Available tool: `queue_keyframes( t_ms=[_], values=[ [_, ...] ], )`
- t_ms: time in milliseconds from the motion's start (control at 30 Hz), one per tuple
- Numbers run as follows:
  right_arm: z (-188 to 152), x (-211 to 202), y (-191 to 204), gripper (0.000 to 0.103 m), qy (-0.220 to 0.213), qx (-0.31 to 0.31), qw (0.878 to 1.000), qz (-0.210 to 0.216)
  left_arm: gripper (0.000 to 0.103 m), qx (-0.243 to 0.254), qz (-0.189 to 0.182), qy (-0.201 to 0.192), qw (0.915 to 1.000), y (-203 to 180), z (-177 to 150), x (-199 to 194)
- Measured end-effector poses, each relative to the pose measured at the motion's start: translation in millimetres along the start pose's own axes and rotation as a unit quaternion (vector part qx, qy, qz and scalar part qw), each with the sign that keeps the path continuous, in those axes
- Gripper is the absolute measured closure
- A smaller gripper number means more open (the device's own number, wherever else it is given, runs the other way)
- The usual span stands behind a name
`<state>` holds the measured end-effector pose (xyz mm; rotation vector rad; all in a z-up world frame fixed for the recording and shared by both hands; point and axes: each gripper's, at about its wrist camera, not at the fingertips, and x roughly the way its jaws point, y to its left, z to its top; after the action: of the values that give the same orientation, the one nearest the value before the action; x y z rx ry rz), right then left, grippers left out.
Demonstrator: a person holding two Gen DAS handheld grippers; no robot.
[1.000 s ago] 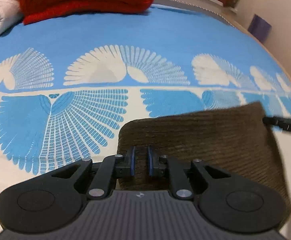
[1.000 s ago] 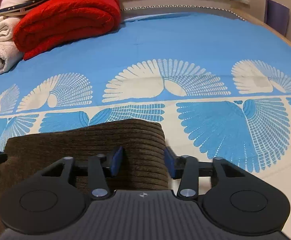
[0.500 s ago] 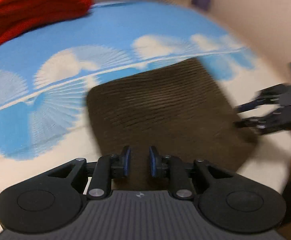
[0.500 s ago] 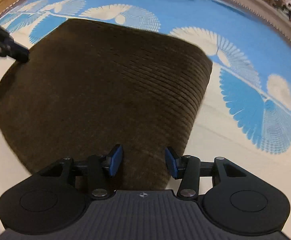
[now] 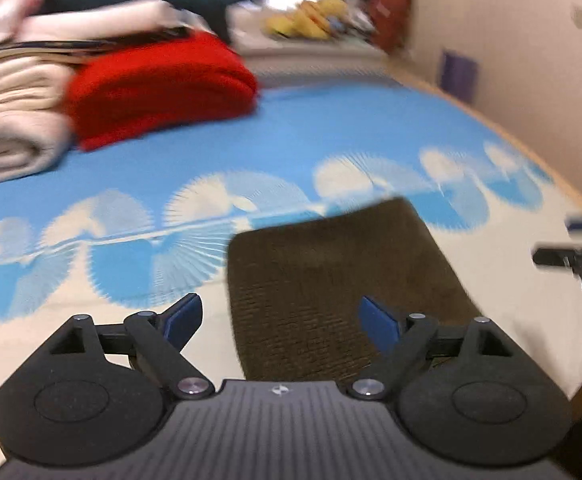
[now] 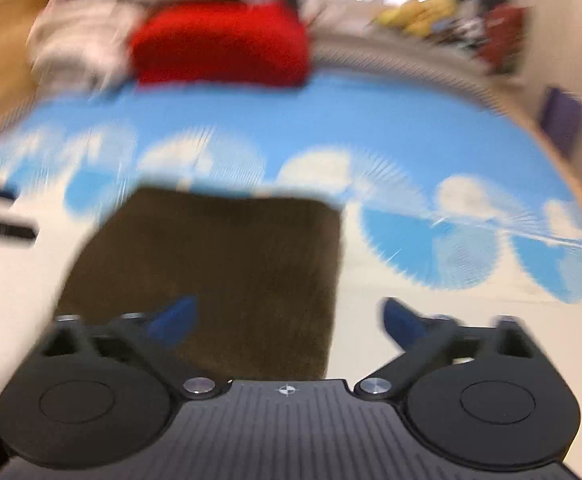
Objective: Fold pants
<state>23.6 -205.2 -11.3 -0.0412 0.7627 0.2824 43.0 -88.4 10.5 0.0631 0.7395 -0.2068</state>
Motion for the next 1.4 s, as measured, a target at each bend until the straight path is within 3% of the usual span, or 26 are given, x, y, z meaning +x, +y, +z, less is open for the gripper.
queue_keyframes(
  t_ms=[100, 167, 267, 333, 433, 500, 600, 767, 967, 1400],
  values=[
    [-18.5, -26.4, 5.2, 0.001, -0.003, 0.057, 0.998, -0.004, 0.0, -0.058, 0.012, -0.007, 0.9982, -6.3, -24.4, -34.3],
    [-38.9, -34.3, 9.2, 0.001, 0.002, 0.083, 0.997, -0.009, 0.0, -0.079, 0.008, -0.01, 0.9968, -9.7, -46.6, -42.7],
    [-56.3, -33.3, 19.6, 0.001, 0.039, 0.124, 0.991, -0.021, 0.0, -0.057, 0.023, 0.046, 0.997, -24.7, -74.3, -42.2],
    [-62.6, -34.0, 27.8, 0.001, 0.044, 0.107, 0.993, -0.028, 0.0, -0.087, 0.019, 0.037, 0.9953, -20.3, -76.6, -47.7],
    [-61.3, -33.1, 37.7, 0.001, 0.031, 0.091, 0.994, -0.045, 0.0, -0.084, 0.048, 0.033, 0.9948, -16.5, -76.3, -36.3],
    [-59.6, -29.6, 42.2, 0.001, 0.033, 0.084, 0.995, -0.04, 0.0, -0.094, 0.058, 0.045, 0.9929, -10.9, -76.3, -28.5],
    [-57.7, -25.2, 44.3, 0.001, 0.037, 0.075, 0.995, -0.047, 0.0, -0.112, 0.043, 0.065, 0.9906, -6.9, -76.3, -14.4],
    [-55.5, -15.1, 46.1, 0.001, 0.046, 0.075, 0.995, -0.052, 0.0, -0.088, 0.038, 0.067, 0.9931, -14.6, -76.1, -2.2],
    [-55.0, -10.1, 52.8, 0.001, 0.054, 0.071, 0.995, -0.051, 0.0, -0.092, 0.023, 0.069, 0.9931, -17.3, -77.1, 6.1],
    [-54.5, -3.9, 60.4, 0.001, 0.06, 0.061, 0.995, -0.052, 0.0, -0.085, 0.028, 0.071, 0.9935, -15.1, -76.4, 10.7]
  ],
)
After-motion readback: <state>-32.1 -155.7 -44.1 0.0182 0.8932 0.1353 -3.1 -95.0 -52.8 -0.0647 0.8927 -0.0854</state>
